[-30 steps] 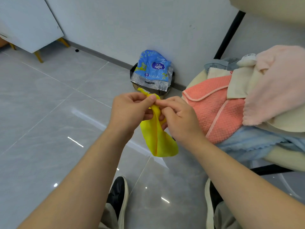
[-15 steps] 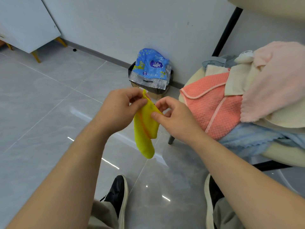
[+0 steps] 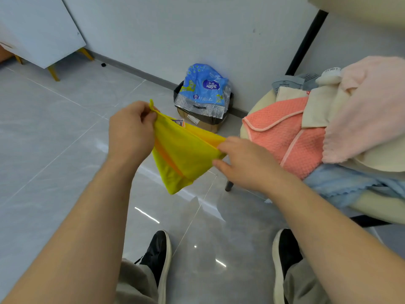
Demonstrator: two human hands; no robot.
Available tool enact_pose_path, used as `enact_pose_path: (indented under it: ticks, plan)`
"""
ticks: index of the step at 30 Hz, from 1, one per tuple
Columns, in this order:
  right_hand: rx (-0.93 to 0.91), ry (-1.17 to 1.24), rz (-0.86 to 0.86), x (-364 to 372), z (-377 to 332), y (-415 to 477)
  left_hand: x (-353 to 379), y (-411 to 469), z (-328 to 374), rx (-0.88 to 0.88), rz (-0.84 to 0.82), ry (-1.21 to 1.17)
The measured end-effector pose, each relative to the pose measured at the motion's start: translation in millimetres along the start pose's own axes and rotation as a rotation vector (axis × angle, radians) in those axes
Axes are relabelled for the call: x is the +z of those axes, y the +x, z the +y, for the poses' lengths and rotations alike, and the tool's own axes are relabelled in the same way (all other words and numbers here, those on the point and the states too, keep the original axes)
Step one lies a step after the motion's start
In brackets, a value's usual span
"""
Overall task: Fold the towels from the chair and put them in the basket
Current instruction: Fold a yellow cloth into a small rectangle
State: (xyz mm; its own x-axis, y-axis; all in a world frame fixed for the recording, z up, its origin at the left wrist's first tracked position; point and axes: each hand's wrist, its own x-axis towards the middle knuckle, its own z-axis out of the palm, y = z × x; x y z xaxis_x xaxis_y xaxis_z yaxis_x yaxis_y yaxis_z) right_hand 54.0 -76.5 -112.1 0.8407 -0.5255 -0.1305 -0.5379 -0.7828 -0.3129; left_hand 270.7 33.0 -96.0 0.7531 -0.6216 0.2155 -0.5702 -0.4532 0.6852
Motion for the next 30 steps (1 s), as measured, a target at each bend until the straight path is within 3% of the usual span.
enact_pose_path:
  ticks: [3, 7, 12, 20, 30]
  plan:
    - [-0.053, -0.022, 0.046, -18, -4, 1, 1, 1, -2, -0.028, 0.033, 0.060]
    - [-0.027, -0.022, 0.230, -30, -4, 2, 4, 1, -1, -0.048, 0.018, 0.002]
    - [0.027, 0.047, 0.200, -31, 1, -3, 6, -1, 4, -0.091, -0.017, -0.055]
    - [0.029, 0.138, 0.291, -23, 3, -5, 9, 0, 4, -0.201, -0.075, -0.183]
    - [0.165, 0.159, 0.305, -12, 8, 1, 8, -5, 9, -0.154, -0.128, -0.161]
